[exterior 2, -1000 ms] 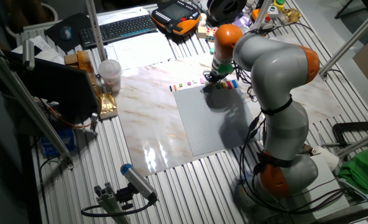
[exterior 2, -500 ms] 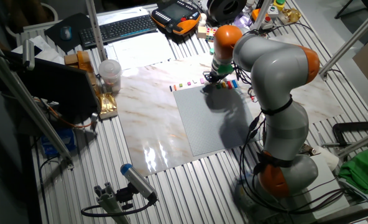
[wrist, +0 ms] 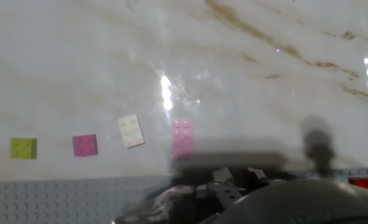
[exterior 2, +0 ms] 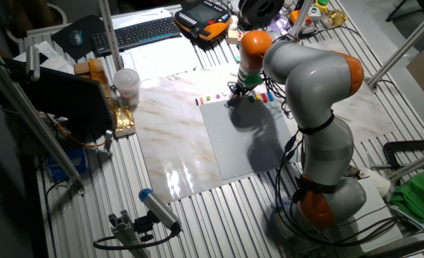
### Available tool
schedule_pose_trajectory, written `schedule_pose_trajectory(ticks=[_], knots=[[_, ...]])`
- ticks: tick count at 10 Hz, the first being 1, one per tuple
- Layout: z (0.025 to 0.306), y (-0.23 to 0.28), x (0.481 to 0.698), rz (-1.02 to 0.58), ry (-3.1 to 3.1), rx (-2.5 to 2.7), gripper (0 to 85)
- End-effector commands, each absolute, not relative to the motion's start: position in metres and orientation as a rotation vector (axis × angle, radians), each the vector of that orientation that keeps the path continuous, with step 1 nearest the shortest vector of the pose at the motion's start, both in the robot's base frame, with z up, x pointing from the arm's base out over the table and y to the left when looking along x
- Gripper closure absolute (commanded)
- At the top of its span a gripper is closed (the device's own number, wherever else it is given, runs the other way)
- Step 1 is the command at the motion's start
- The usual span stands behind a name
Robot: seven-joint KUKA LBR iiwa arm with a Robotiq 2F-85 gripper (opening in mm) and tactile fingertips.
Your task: Build with small Lego blocks
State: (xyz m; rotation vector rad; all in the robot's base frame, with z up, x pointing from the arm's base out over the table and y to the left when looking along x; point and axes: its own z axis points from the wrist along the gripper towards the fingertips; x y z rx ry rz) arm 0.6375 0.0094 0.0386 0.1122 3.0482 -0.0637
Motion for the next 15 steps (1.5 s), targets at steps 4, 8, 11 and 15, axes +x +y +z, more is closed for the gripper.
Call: schedule_pose_trajectory(ticks=[4, 8, 11, 15], knots=[[0.035, 0.02, 0.646, -0.037, 3.043, 0.158, 54.0], [0.033, 0.026, 0.65, -0.031, 3.038, 0.177, 52.0], [0.029, 0.028, 0.651, -0.028, 3.034, 0.184, 52.3], [0.026, 0.029, 0.652, -0.028, 3.036, 0.186, 52.7]])
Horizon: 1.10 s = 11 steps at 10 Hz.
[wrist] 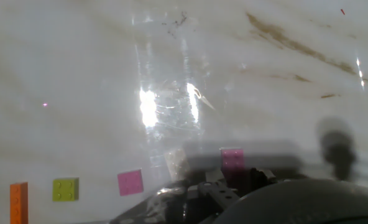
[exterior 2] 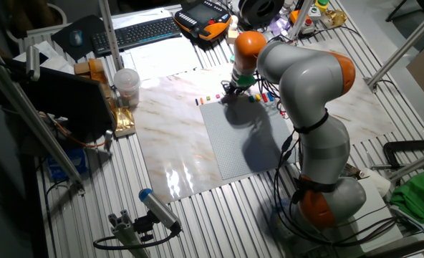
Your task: Build with small Lego blocks
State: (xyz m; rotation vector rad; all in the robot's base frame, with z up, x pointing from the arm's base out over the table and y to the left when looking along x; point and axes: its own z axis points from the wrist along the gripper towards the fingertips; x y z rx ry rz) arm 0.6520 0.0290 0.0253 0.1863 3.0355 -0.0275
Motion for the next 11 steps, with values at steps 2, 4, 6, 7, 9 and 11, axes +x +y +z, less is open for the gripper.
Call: schedule_pose_trajectory(ticks=[2, 4, 6, 7, 9, 11], knots=[[0.0228, 0.0298, 0.6523, -0.025, 3.033, 0.188, 53.3], [0.0217, 0.0298, 0.6529, -0.02, 3.033, 0.189, 55.0], [0.0206, 0.0296, 0.6531, -0.021, 3.036, 0.172, 63.3], [0.0207, 0.0297, 0.653, -0.028, 3.032, 0.177, 59.3], [0.0203, 0.0296, 0.6535, -0.03, 3.019, 0.187, 46.0], [0.0204, 0.0296, 0.6537, -0.03, 3.019, 0.189, 46.3]])
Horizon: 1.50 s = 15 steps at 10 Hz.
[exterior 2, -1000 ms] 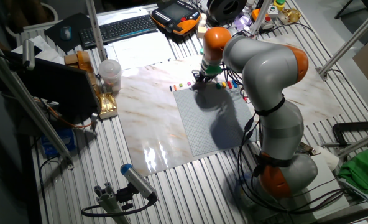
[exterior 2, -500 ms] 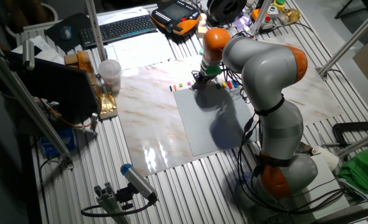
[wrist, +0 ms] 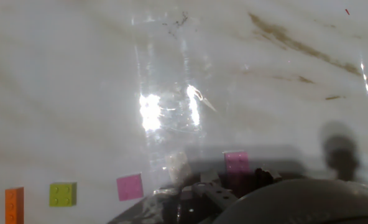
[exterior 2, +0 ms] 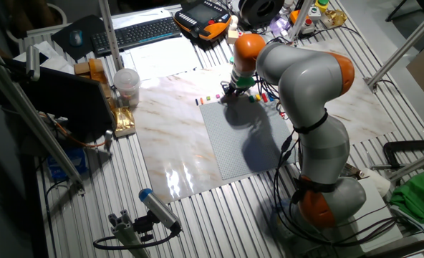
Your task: Build with small Lego blocks
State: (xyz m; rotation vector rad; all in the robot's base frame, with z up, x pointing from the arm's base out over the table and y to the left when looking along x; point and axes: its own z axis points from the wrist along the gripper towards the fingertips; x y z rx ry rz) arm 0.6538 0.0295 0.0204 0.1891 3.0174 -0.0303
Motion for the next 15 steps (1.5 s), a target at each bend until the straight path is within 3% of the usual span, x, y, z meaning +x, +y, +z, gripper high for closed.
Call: schedule_pose_trajectory(ticks=[1, 10, 12, 14, 15], knots=[[0.0206, 0.0292, 0.6539, -0.032, 3.017, 0.191, 47.0], [0.0213, 0.0252, 0.6584, -0.029, 3.028, 0.19, 55.7], [0.0206, 0.0261, 0.6585, -0.028, 3.035, 0.177, 74.0], [0.0215, 0.0261, 0.6581, -0.033, 3.038, 0.167, 84.3], [0.0242, 0.0252, 0.6571, -0.036, 3.04, 0.167, 84.3]])
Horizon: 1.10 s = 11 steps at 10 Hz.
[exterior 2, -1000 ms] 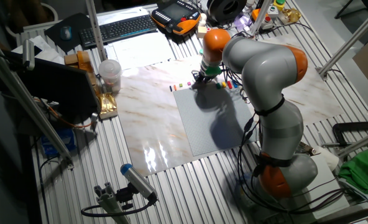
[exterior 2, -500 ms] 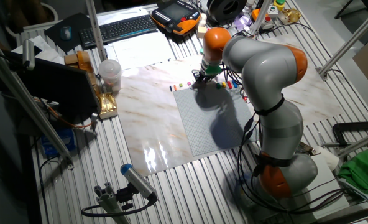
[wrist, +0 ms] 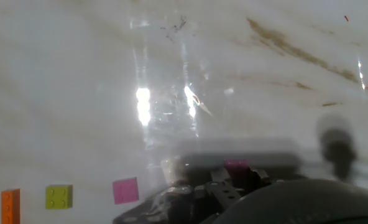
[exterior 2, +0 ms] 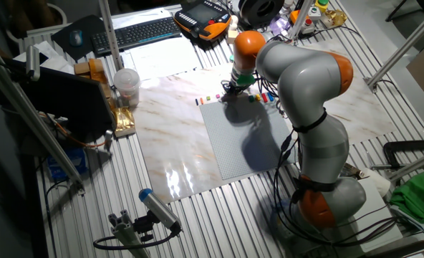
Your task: Build with small Lego blocks
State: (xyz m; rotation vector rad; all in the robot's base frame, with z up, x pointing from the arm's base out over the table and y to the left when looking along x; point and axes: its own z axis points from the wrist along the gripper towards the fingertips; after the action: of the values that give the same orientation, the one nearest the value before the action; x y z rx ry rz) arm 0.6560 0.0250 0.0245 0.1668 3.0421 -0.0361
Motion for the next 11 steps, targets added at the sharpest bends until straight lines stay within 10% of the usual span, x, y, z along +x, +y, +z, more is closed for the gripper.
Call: schedule_pose_trajectory(ticks=[1, 11], knots=[[0.029, 0.024, 0.654, -0.034, 3.043, 0.172, 84.3], [0.035, -0.01, 0.604, -0.08, 3.083, 0.103, 84.3]])
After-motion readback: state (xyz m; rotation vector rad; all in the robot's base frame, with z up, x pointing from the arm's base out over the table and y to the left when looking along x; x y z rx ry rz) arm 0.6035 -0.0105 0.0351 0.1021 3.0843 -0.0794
